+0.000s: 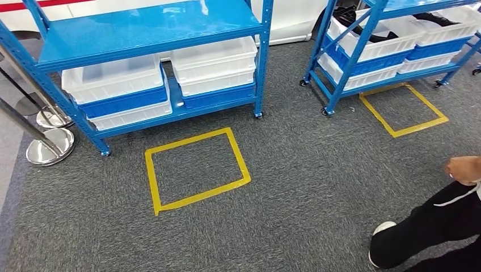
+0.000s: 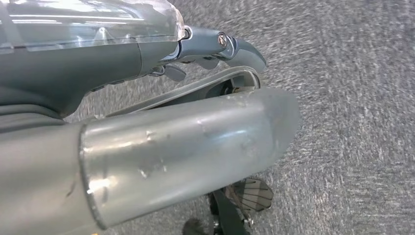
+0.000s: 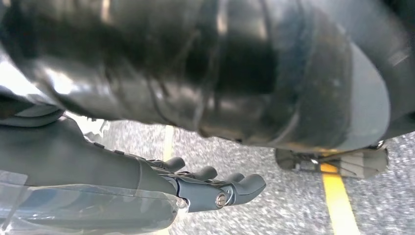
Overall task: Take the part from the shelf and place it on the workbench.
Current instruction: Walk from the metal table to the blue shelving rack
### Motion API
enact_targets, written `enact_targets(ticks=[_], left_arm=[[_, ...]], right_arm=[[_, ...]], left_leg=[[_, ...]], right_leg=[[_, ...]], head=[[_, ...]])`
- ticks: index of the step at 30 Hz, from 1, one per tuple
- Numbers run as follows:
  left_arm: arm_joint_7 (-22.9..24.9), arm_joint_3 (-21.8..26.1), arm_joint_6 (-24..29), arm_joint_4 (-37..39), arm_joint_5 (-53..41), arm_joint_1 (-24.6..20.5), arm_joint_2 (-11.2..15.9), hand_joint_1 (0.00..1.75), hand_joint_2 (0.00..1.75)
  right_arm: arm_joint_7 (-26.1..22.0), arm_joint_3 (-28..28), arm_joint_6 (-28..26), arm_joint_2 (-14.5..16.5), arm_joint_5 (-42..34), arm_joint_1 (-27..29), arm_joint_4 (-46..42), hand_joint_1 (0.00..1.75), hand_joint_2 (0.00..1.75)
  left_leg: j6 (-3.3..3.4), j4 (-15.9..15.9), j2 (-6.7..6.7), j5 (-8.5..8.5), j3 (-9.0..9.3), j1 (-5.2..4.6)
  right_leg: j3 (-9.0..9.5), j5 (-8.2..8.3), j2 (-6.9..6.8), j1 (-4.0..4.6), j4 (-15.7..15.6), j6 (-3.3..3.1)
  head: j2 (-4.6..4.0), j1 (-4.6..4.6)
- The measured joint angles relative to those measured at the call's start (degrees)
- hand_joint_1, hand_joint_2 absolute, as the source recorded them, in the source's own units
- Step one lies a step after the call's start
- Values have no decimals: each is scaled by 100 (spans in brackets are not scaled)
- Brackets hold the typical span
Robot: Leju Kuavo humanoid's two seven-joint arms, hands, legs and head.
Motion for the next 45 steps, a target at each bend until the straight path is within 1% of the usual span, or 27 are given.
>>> enact_targets(ticks=[2,3,4,5,7,9,10,12,13,15,17,19,20,21,23,25,27,28,29,31,33,38,40,42,43,44,45], left_arm=[[-10,0,0,0,-2,-16,-3,0,0],[-15,0,0,0,-3,-19,-4,0,0],[-18,0,0,0,-4,-18,-4,0,0],[-19,0,1,-1,-5,-7,0,0,0],[-19,-1,1,-2,-6,11,-2,0,0],[-18,-2,0,-2,-7,-5,-7,0,0],[-18,-2,0,-2,-7,-18,-7,0,0],[-18,-2,0,-2,-9,-25,-6,0,0],[-18,-2,0,-2,-15,-13,-6,0,0],[-18,-2,0,-2,-34,12,-5,0,0],[-21,-2,0,-2,-48,7,0,0,0],[-27,-2,-1,-2,-51,0,4,0,0],[-29,-2,-1,-2,-50,11,6,0,0],[-31,-1,-1,-2,-47,28,8,0,0],[-32,0,-1,-3,-42,46,1,0,0],[-33,0,-1,-4,-40,27,-12,0,0],[-33,0,-2,-4,-39,13,-17,0,0],[-33,0,-5,-4,-39,14,-19,0,0],[-34,0,-12,-4,-37,18,-19,0,0],[-38,0,-28,-4,-28,22,-27,0,0],[-46,0,-36,-4,-20,20,-35,0,0],[-55,-1,-28,-6,-28,19,-43,0,0],[-57,-2,-25,-7,-38,19,-52,0,0],[-59,-1,-21,-8,-45,35,-54,0,0],[-59,-1,-20,-8,-48,50,-54,0,0],[-60,0,-20,-8,-51,64,-55,0,0],[-60,0,-20,-8,-53,75,-55,0,0]], right_arm=[[-1,-8,3,-2,14,1,0,0,0],[-2,-11,4,-2,20,0,0,0,0],[-2,-15,5,-2,26,-2,0,0,0],[-2,-15,5,1,32,-4,0,0,0],[-2,-16,5,7,40,-5,0,0,0],[-7,-16,6,15,42,5,0,0,0],[-9,-16,6,18,42,11,0,0,0],[-9,-16,5,18,42,18,0,0,0],[-9,-16,5,18,42,18,0,0,0],[-10,-16,4,22,43,14,0,0,0],[-13,-16,-1,32,44,12,0,0,0],[-16,-19,-43,43,38,5,0,0,0],[-25,-27,-87,48,27,-2,0,0,0],[-36,-40,-136,54,11,-12,-1,0,0],[-64,-78,-203,58,-26,-19,-2,0,0],[-78,-110,-226,53,-47,-10,-3,0,0],[-80,-140,-248,47,-52,3,-3,0,0],[-80,-154,-257,45,-54,8,-4,0,0],[-80,-165,-262,43,-54,12,-4,0,0],[-81,-184,-266,39,-54,14,-4,0,0],[-85,-203,-268,38,-53,11,-4,0,0],[-89,-227,-269,46,-50,16,-4,0,0],[-92,-234,-270,50,-50,19,-4,0,0],[-93,-241,-270,51,-49,27,-4,0,0],[-93,-243,-270,50,-49,33,-4,0,0],[-93,-244,-272,49,-48,41,-4,0,0],[-92,-245,-275,49,-48,47,-4,0,0]], left_leg=[[-69,73,-149,-27,-49,-5],[-112,93,-214,-29,-83,-1],[-158,97,-281,-18,-112,5],[-201,85,-341,-4,-134,20],[-261,187,-190,-74,-196,31],[-294,693,146,-370,-433,26],[-310,1070,251,-558,-619,26],[-332,1641,318,-751,-892,32],[-330,1656,334,-696,-890,33],[-285,1030,423,-333,-542,23],[-207,298,623,-76,-148,-19],[-153,82,713,-47,-46,-65],[-135,64,681,-26,-52,-75],[-105,31,648,-2,-40,-59],[-36,-67,600,54,1,-21],[11,-114,555,89,9,-7],[23,-98,498,92,-17,-15],[22,-84,468,88,-24,-18],[17,-64,439,80,-27,-17],[-10,-12,391,43,-28,-15],[-68,44,357,-9,-40,-34],[-250,167,346,-131,-68,-20],[-307,742,352,-384,-346,3],[-344,1538,356,-646,-817,11],[-347,1754,356,-641,-982,11],[-339,1743,356,-512,-1040,10],[-315,1503,357,-272,-989,5]], right_leg=[[244,244,298,-32,-603,-9],[284,259,398,-32,-719,-21],[285,246,409,-16,-730,-41],[287,257,334,-16,-736,-73],[313,284,183,-20,-789,-160],[328,296,4,-12,-829,-233],[327,291,-91,3,-831,-255],[327,278,-275,31,-830,-270],[333,271,-355,40,-830,-271],[362,250,-497,55,-830,-260],[395,228,-611,72,-834,-226],[414,221,-688,74,-843,-165],[426,226,-716,71,-855,-130],[444,222,-714,67,-863,-92],[410,98,-510,61,-724,-31],[152,-238,-227,45,-163,6],[-195,-508,-135,34,512,28],[-277,-494,-128,29,648,36],[-256,-367,-127,25,567,40],[43,44,-122,15,-111,20],[299,254,-111,27,-691,-26],[397,227,-117,33,-857,-194],[456,196,-129,18,-889,-253],[522,127,-137,25,-889,-273],[574,81,-139,28,-888,-271],[638,31,-139,31,-888,-266],[717,-26,-139,32,-890,-257]], head=[[1,-1],[2,-2],[2,-2],[2,-2],[1,-3],[1,-5],[1,-6],[1,-6],[1,-6],[1,-6],[1,-4],[1,-3],[1,-4],[1,-5],[0,-3],[1,2],[2,2],[2,1],[2,1],[1,1],[1,0],[2,-2],[1,-3],[0,-3],[1,-3],[1,-3],[1,-4]])
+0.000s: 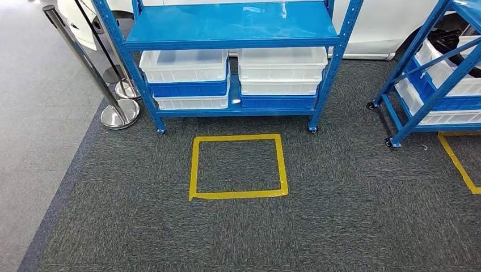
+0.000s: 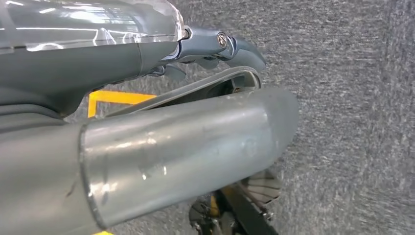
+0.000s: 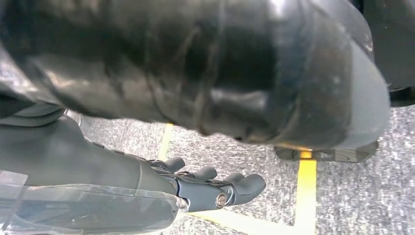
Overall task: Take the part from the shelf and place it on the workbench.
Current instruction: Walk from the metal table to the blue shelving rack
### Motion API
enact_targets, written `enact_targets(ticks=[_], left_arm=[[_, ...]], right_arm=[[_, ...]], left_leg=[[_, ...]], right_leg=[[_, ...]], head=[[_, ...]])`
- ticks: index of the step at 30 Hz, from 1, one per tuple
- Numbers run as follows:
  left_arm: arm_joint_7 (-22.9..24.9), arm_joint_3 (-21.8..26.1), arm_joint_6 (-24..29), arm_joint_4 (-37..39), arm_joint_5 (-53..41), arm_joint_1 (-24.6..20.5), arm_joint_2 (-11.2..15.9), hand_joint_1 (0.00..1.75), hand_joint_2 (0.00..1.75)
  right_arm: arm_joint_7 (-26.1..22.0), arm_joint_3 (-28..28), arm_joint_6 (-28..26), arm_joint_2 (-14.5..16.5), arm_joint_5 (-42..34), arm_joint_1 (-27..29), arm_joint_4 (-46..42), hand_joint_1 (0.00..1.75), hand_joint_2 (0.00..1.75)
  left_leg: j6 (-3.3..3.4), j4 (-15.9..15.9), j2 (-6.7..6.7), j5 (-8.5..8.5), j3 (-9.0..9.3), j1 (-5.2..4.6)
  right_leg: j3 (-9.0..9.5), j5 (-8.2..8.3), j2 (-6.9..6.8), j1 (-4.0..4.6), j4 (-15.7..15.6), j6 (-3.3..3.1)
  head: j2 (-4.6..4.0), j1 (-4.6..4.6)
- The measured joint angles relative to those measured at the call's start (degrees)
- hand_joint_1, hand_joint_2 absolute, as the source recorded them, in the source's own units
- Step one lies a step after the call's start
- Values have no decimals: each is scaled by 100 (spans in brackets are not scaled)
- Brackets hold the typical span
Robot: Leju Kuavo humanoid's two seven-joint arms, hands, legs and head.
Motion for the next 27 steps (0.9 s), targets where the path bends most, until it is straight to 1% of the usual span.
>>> enact_targets(ticks=[1,2,3,4,5,6,7,8,9,10,11,12,13,14,15,16,17,18,19,20,21,22,23,24,25,26,27], left_arm=[[-1,0,1,0,-2,9,0,0,0],[-2,-1,1,-1,-4,13,2,0,0],[-4,-1,2,-2,-5,14,3,0,0],[-5,-2,2,-4,-5,14,5,0,0],[-7,-2,3,-7,-6,11,6,0,0],[-7,-2,3,-9,-6,8,4,0,0],[-7,-2,4,-10,-7,11,0,0,0],[-7,-2,3,-11,-8,15,-6,0,0],[-8,-2,2,-11,-9,14,-13,0,0],[-8,-2,1,-11,-11,13,-20,0,0],[-7,-2,0,-11,-13,8,-25,0,0],[-6,-2,0,-11,-14,7,-28,0,0],[-4,-2,0,-11,-15,12,-31,0,0],[-1,-2,1,-11,-15,24,-34,0,0],[2,-1,1,-11,-17,38,-38,0,0],[5,-1,1,-11,-19,51,-44,0,0],[7,0,1,-11,-20,63,-50,0,0],[9,0,0,-12,-21,67,-58,0,0],[10,0,1,-13,-21,63,-65,0,0],[10,0,2,-14,-21,50,-69,0,0],[9,-1,2,-17,-22,20,-72,0,0],[8,-1,3,-21,-25,-16,-73,0,0],[4,-2,3,-25,-27,-50,-76,0,0],[0,-3,3,-27,-33,-76,-81,0,0],[-2,-3,3,-29,-38,-83,-86,0,0],[-4,-3,3,-29,-42,-75,-90,0,0],[-3,-3,4,-29,-45,-56,-90,0,0]], right_arm=[[-1,-1,-4,2,0,6,0,0,0],[0,-1,-8,5,0,9,1,0,0],[-1,-2,-10,9,0,9,1,0,0],[-1,-2,-10,15,0,7,2,0,0],[0,-3,-10,20,0,2,2,0,0],[-1,-3,-10,22,0,-6,2,0,0],[-2,-4,-10,22,0,-14,1,0,0],[-3,-4,-10,19,0,-21,-1,0,0],[-5,-5,-10,15,0,-29,-2,0,0],[-5,-5,-10,10,0,-31,-2,0,0],[-4,-5,-10,8,0,-30,-2,0,0],[-1,-5,-10,4,0,-27,-2,0,0],[3,-7,-10,1,1,-21,-2,0,0],[5,-9,-10,-4,1,-11,-2,0,0],[8,-12,-10,-9,1,3,-2,0,0],[7,-16,-10,-15,1,22,-2,0,0],[8,-21,-10,-20,1,48,-1,0,0],[8,-28,-10,-26,2,67,-1,0,0],[9,-34,-10,-28,4,69,0,0,0],[10,-39,-10,-30,6,63,0,0,0],[9,-43,-10,-30,8,47,-1,0,0],[9,-43,-10,-27,10,27,-2,0,0],[8,-44,-10,-26,10,17,-3,0,0],[6,-45,-10,-26,11,9,-4,0,0],[5,-46,-10,-24,13,3,-5,0,0],[5,-48,-10,-21,14,4,-5,0,0],[5,-52,-10,-17,16,9,-5,0,0]], left_leg=[[39,-404,6,286,124,-10],[85,-759,17,470,264,-33],[137,-1054,30,563,393,-60],[185,-1212,41,555,479,-89],[228,-1257,44,472,539,-111],[268,-1332,30,434,621,-109],[302,-1408,19,401,724,-98],[338,-1496,8,368,846,-82],[371,-1574,0,330,979,-66],[398,-1632,0,279,1094,-61],[418,-1656,-8,215,1190,-59],[423,-1666,-20,139,1285,-59],[417,-1668,-37,54,1385,-59],[405,-1668,-53,-37,1495,-59],[392,-1668,-66,-136,1613,-57],[379,-1668,-76,-241,1736,-56],[363,-1665,-79,-351,1856,-59],[336,-1658,-86,-463,1965,-65],[297,-1661,-90,-568,2060,-70],[256,-1666,-92,-639,2150,-72],[211,-1614,-97,-634,2178,-71],[175,-1448,-91,-547,2122,-65],[146,-1117,-82,-376,1955,-58],[117,-685,-69,-209,1682,-52],[92,-255,-53,-141,1371,-42],[66,74,-39,-211,1068,-31],[45,239,-30,-432,817,-22]], right_leg=[[77,-62,-1,0,-5,12],[144,-121,-4,3,-13,34],[195,-173,-3,2,-26,67],[242,-214,-5,0,-60,104],[295,-212,-11,-1,-71,146],[333,-162,-14,-2,-35,186],[312,-65,-18,-4,108,219],[206,62,-13,-4,373,246],[-1,143,-1,-4,717,267],[-270,134,12,-9,1073,278],[-542,8,21,-9,1355,290],[-790,-208,24,-10,1536,304],[-988,-441,25,-11,1597,317],[-1130,-620,24,-12,1548,326],[-1215,-672,23,-12,1389,327],[-1259,-536,23,-11,1142,319],[-1278,-141,21,-8,856,299],[-1275,271,20,5,625,265],[-1252,618,22,19,484,217],[-1216,821,24,38,426,164],[-1158,790,28,55,422,106],[-1080,736,31,49,393,57],[-985,682,28,42,333,15],[-869,639,25,30,258,-21],[-732,590,23,16,173,-42],[-584,531,27,13,92,-53],[-435,466,39,9,24,-54]], head=[[1,1],[1,1],[1,1],[1,1],[0,0],[0,-1],[0,1],[0,2],[1,2],[1,3],[1,2],[1,2],[1,2],[1,2],[1,2],[1,2],[0,2],[0,1],[-1,0],[0,-1],[0,-1],[0,-1],[1,-2],[0,-3],[0,-4],[0,-4],[-1,-5]])
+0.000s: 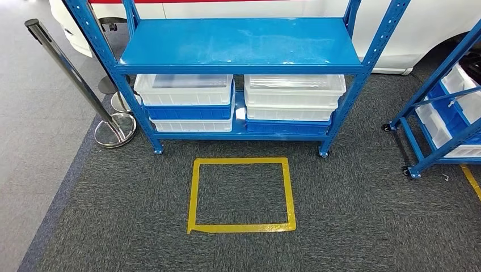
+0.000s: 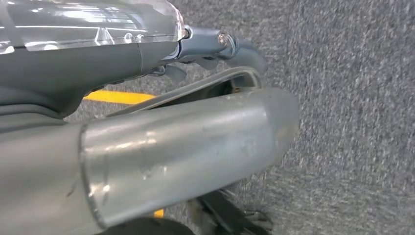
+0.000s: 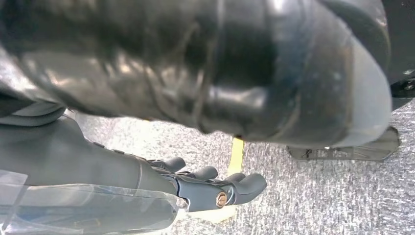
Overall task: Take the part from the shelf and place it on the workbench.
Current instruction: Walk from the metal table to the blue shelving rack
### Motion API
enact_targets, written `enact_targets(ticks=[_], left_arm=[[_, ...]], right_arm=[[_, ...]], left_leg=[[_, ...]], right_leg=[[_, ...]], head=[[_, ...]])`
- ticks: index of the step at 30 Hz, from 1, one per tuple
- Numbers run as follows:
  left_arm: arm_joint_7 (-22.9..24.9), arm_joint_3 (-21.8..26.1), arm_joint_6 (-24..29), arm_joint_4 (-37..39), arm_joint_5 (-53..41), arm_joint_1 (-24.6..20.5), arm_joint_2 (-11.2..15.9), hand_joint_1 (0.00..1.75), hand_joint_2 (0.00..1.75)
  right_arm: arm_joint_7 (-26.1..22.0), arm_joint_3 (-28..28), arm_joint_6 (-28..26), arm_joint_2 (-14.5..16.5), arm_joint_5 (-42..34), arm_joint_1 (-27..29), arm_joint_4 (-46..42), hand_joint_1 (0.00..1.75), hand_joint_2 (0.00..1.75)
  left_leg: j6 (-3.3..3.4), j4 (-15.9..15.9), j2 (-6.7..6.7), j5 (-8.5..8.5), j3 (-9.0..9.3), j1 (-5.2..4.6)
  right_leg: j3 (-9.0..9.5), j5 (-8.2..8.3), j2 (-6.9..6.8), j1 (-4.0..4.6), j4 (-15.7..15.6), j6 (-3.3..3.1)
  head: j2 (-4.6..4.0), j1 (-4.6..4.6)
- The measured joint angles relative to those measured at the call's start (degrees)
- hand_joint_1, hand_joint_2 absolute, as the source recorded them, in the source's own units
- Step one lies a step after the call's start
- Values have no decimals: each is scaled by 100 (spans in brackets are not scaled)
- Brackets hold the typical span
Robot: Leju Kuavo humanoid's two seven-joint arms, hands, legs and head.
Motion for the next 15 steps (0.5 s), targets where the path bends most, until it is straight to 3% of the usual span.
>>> enact_targets(ticks=[2,3,4,5,7,8,9,11,13,14,15], left_arm=[[2,1,1,0,0,40,3,0,0],[2,1,2,-1,0,53,3,0,0],[2,1,2,-1,0,67,3,0,0],[2,1,2,-1,0,84,3,0,0],[4,1,4,-1,-2,116,3,0,0],[5,1,5,-2,-4,125,3,0,0],[6,1,8,-2,-5,117,3,0,0],[2,1,13,-2,-9,77,1,0,0],[-2,1,16,-3,-13,43,-1,0,0],[-2,1,16,-3,-14,43,-1,0,0],[-2,1,17,-4,-15,43,-1,0,0]], right_arm=[[0,-13,0,5,3,17,-1,0,0],[0,-21,0,6,3,24,-1,0,0],[0,-27,0,7,3,29,0,0,0],[0,-33,0,8,3,36,1,0,0],[-1,-41,0,11,4,38,4,0,0],[-1,-44,0,11,6,30,3,0,0],[-3,-46,-1,12,9,15,2,0,0],[-7,-47,-1,11,18,-27,-3,0,0],[-13,-48,0,11,32,-55,-3,0,0],[-15,-48,0,11,39,-56,-3,0,0],[-16,-49,0,11,44,-55,-3,0,0]], left_leg=[[-20,-31,8,-576,-369,12],[-20,-193,12,-734,-493,13],[-10,-438,18,-668,-583,13],[11,-756,31,-291,-645,12],[67,-1268,63,712,-693,-11],[107,-1386,69,1048,-677,-24],[151,-1411,65,1134,-637,-32],[249,-1437,38,1062,-495,-18],[328,-1501,26,963,-330,-7],[355,-1522,26,895,-247,-9],[375,-1532,20,819,-161,-14]], right_leg=[[294,-159,29,-13,-93,20],[433,-252,39,-20,-115,34],[563,-355,43,-25,-126,50],[677,-462,44,-27,-132,69],[869,-683,58,-9,-126,127],[974,-767,66,2,-134,166],[1046,-790,72,16,-105,213],[964,-619,66,20,241,290],[517,-451,58,11,972,325],[262,-535,53,6,1304,333],[24,-761,50,7,1523,344]], head=[[1,0],[1,1],[1,1],[2,1],[1,4],[1,4],[1,5],[1,5],[1,5],[1,7],[1,6]])
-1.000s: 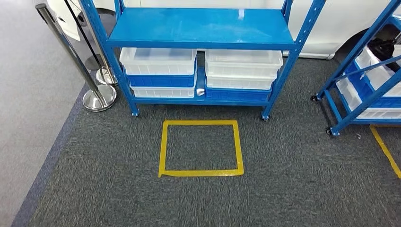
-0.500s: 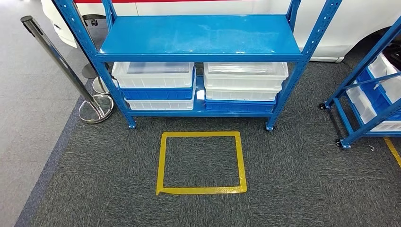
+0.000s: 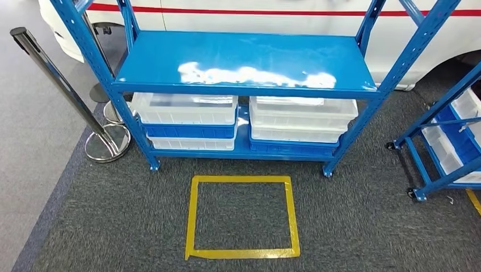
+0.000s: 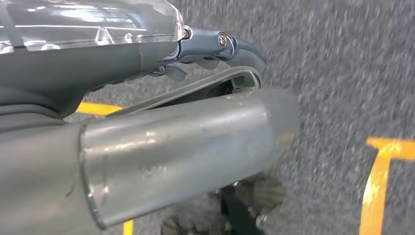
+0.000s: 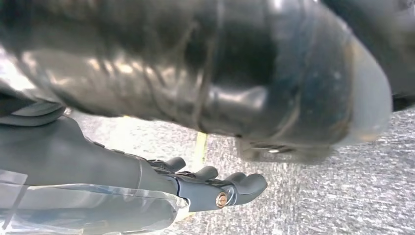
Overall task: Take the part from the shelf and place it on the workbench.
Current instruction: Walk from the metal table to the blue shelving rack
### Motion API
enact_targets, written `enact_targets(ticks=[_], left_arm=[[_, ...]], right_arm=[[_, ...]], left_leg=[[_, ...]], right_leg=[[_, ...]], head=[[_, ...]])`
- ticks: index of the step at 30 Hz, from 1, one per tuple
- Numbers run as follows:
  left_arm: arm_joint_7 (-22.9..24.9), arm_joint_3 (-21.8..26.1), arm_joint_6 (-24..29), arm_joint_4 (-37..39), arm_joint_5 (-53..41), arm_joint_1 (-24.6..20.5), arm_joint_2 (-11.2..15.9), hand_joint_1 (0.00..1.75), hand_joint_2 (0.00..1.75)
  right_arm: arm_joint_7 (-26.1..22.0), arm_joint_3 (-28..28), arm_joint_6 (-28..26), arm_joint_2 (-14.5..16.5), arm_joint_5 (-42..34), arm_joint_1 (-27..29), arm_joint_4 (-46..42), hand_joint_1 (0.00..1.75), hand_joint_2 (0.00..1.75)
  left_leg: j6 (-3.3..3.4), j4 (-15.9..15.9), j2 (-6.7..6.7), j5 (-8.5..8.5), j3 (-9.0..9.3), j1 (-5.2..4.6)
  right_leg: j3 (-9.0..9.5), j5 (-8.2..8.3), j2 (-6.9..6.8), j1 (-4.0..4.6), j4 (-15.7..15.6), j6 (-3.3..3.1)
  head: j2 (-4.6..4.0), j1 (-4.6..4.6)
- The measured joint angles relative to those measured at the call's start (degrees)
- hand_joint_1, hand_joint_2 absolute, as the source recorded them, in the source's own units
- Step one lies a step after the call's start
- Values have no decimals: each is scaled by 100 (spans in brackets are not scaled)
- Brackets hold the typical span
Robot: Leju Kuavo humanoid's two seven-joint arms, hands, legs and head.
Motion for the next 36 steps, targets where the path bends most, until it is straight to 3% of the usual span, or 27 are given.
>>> enact_targets(ticks=[2,3,4,5,7,8,9,11,13,16,17,18,19,21,23,25,28,29,31,32,33,34,36], left_arm=[[1,0,1,-1,-3,13,0,0,0],[1,0,1,-1,-3,22,0,0,0],[1,0,1,-1,-5,28,0,0,0],[1,0,1,-1,-7,35,-1,0,0],[4,1,1,2,-10,33,-25,0,0],[9,1,4,3,-12,28,-37,0,0],[15,1,9,4,-13,21,-47,0,0],[22,0,31,-2,-14,12,-37,0,0],[23,0,49,-8,-24,-3,-32,0,0],[25,0,64,-11,-45,-16,-31,0,0],[25,0,68,-12,-46,-13,-28,0,0],[25,0,69,-12,-46,-8,-26,0,0],[26,0,69,-12,-46,-4,-25,0,0],[27,1,69,-12,-46,4,-23,0,0],[28,1,70,-12,-47,-1,-22,0,0],[30,1,75,-12,-48,8,-20,0,0],[30,2,78,-12,-49,23,-24,0,0],[30,2,78,-12,-50,15,-26,0,0],[31,2,78,-12,-50,3,-26,0,0],[31,2,78,-12,-50,0,-25,0,0],[31,2,78,-12,-50,0,-25,0,0],[31,2,78,-12,-50,1,-24,0,0],[31,3,78,-12,-50,7,-26,0,0]], right_arm=[[0,-3,0,-2,7,22,0,0,0],[1,-4,0,-4,9,35,0,0,0],[1,-5,0,-5,11,48,0,0,0],[1,-7,0,-7,14,60,0,0,0],[4,-20,0,-20,22,89,1,0,0],[9,-27,0,-25,29,94,1,0,0],[13,-34,0,-27,35,94,2,0,0],[17,-38,0,-17,43,75,1,0,0],[16,-40,0,-9,46,68,0,0,0],[16,-45,0,3,56,62,0,0,0],[16,-47,0,5,58,62,0,0,0],[16,-49,1,6,59,64,0,0,0],[16,-51,1,7,60,66,0,0,0],[15,-56,9,10,60,67,0,0,0],[13,-62,17,14,61,57,0,0,0],[12,-68,20,19,62,50,1,0,0],[10,-77,18,21,65,40,0,0,0],[10,-80,17,19,67,35,0,0,0],[11,-88,17,16,74,33,0,0,0],[13,-92,15,15,76,34,0,0,0],[14,-97,10,14,82,37,0,0,0],[15,-103,3,12,88,39,0,0,0],[17,-119,-8,8,98,39,0,0,0]], left_leg=[[17,-4,-23,-168,194,-16],[18,-4,-37,-256,304,-27],[14,-4,-47,-343,418,-40],[9,-7,-52,-430,517,-52],[-22,22,-68,-599,691,-81],[-50,24,-79,-667,740,-85],[-83,45,-92,-698,787,-90],[-148,150,-97,-654,773,-90],[-215,530,-74,-667,587,-82],[-326,1296,-40,-1091,51,-19],[-354,1420,-31,-1163,-94,1],[-376,1387,-23,-1099,-171,16],[-386,1176,-16,-885,-165,26],[-359,493,-5,-297,-13,28],[-287,54,3,-93,58,-8],[-205,-10,2,-116,44,-41],[-93,-106,10,-30,127,11],[-61,-139,16,-26,153,27],[-21,-145,20,-46,170,20],[-14,-139,21,-59,174,17],[-14,-133,21,-73,183,16],[-19,-124,19,-89,198,16],[-48,-94,13,-134,231,17]], right_leg=[[-357,-575,-6,4,107,7],[-470,-741,-9,11,12,-8],[-539,-721,-12,25,-170,-38],[-576,-457,-14,47,-435,-84],[-623,435,7,113,-925,-183],[-622,778,12,135,-1065,-220],[-607,942,17,150,-1124,-248],[-483,928,9,126,-1227,-293],[-317,903,4,85,-1384,-340],[-139,818,-6,53,-1487,-366],[-91,778,-3,46,-1489,-362],[-38,734,2,40,-1489,-353],[25,687,7,35,-1489,-340],[143,599,9,27,-1494,-303],[181,541,7,31,-1491,-246],[179,507,8,38,-1491,-177],[153,350,-3,51,-1343,-89],[45,208,-9,46,-1101,-65],[-341,-116,-16,22,-379,-27],[-524,-193,-18,13,-80,-12],[-626,-158,-21,8,44,-1],[-621,-8,-23,1,-49,5],[-341,435,-28,-14,-734,-7]], head=[[0,0],[0,1],[-1,1],[-1,2],[-1,-2],[0,-5],[1,-7],[0,-6],[-1,-8],[-1,-11],[-1,-11],[0,-10],[0,-11],[0,-9],[0,-10],[0,-13],[0,-11],[0,-9],[0,-8],[0,-8],[-1,-8],[-1,-8],[-1,-8]])
